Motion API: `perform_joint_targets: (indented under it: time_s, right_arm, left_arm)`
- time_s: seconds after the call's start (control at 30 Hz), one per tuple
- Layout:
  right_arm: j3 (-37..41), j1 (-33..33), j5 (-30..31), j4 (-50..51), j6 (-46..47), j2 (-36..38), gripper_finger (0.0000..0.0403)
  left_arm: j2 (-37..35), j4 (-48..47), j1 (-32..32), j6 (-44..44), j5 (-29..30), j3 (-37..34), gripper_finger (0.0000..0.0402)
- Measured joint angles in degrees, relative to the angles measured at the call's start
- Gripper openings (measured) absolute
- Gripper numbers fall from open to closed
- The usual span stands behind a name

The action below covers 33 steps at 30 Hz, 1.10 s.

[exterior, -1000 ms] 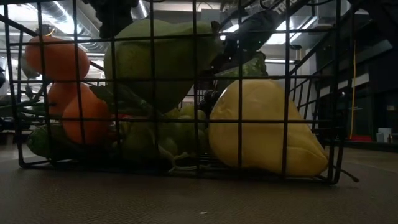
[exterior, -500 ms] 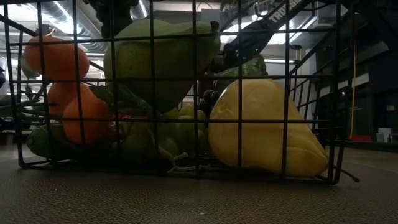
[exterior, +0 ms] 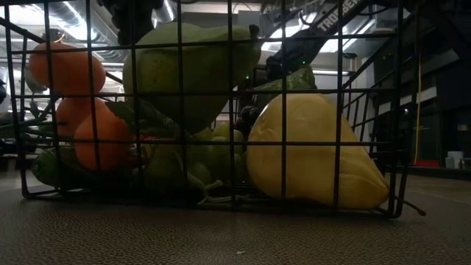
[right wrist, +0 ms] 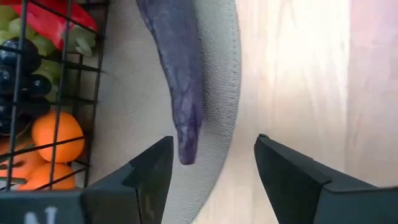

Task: Build produce basket
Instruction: Put the purple eggplant into the black wire basket

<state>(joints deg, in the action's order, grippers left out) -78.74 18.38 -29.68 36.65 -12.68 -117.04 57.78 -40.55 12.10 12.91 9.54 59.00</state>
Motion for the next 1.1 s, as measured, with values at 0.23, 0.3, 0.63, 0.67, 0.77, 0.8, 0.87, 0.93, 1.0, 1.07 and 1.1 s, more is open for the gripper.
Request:
perform_joint_targets:
  time_s: [0.23,0.3,0.63,0.67,0.77,0.8,0.87,0.93,1.0,1.07,1.1]
  right_arm:
    - [0.00,-0.10,0.03,-1.04,-3.42,0.00,0.0226]
    - [0.00,-0.05,0.06,-1.35,-4.95,0.00,0.0226]
    - [0.00,1.26,0.08,-3.48,-5.84,0.00,0.0226]
    - [0.00,0.94,0.10,-3.80,-5.84,-0.02,0.0226]
    - [0.00,0.02,0.07,-4.68,-5.96,-0.02,0.0226]
    - [0.00,-0.28,0.09,-5.02,-6.09,-0.02,0.0226]
    - [0.00,-0.68,0.10,-5.67,-6.47,-0.02,0.0226]
    - [0.00,-0.96,0.08,-5.65,-6.50,-0.06,0.0226]
    - [-0.02,-1.14,0.06,-5.64,-6.50,-0.70,0.0226]
    - [0.00,-1.44,0.06,-4.82,-6.68,-1.66,0.0226]
    - [0.00,-1.57,0.03,-4.94,-6.89,-2.24,0.0226]
  left_arm:
    - [0.24,-0.82,0.00,0.44,0.38,-0.02,0.0074]
    - [0.24,-0.78,0.00,0.46,0.39,-0.02,0.0074]
    - [0.24,-0.79,0.00,0.48,0.44,-0.02,0.0074]
    - [0.24,-0.79,0.00,0.46,0.44,-0.02,0.0074]
    - [0.24,-0.79,0.00,0.46,0.46,-0.02,0.0074]
    - [0.24,-0.79,0.00,0.48,0.46,-0.02,0.0074]
    - [0.24,-0.79,0.00,0.47,0.46,-0.02,0.0074]
    - [0.24,-0.79,0.00,0.48,0.46,-0.02,0.0074]
    - [0.24,-0.77,0.00,0.50,0.46,-0.02,0.0074]
    - [0.24,-0.77,0.00,0.50,0.46,-0.02,0.0074]
    - [0.24,-0.76,0.00,0.52,0.46,-0.02,0.0074]
